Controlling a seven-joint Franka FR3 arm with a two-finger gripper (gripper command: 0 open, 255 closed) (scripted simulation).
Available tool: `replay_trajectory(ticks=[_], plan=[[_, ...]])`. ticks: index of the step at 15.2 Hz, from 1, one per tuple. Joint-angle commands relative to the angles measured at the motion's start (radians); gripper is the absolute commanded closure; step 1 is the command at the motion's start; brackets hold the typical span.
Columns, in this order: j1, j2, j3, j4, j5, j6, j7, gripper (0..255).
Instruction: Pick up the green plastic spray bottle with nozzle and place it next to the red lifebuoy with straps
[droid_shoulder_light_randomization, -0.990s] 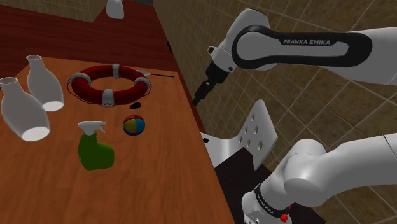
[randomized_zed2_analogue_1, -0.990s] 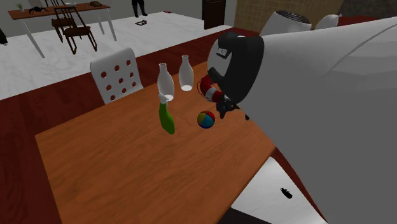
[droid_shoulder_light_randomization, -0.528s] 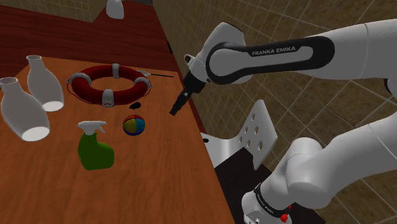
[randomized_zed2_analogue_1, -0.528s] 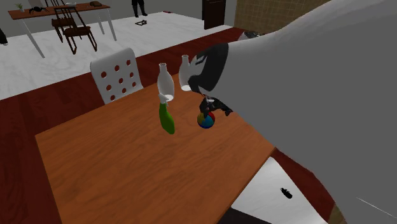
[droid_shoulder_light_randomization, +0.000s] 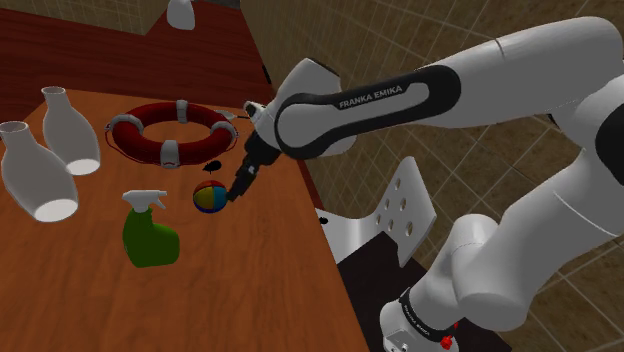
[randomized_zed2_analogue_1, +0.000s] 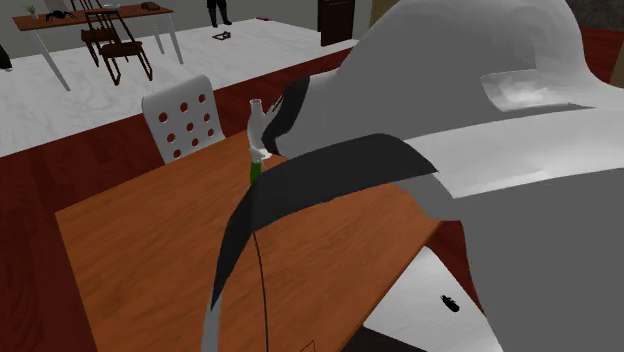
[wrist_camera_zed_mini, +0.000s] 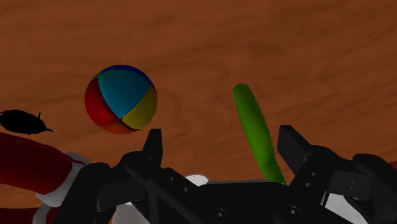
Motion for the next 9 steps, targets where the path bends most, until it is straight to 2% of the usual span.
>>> replay_trajectory(ticks=[1,9], plan=[[0.026,0.056,0.011,0.026,0.035,0.048,-0.058,0],[0.100,0.274,0.090,0.163,0.150,0.199,-0.269,0]])
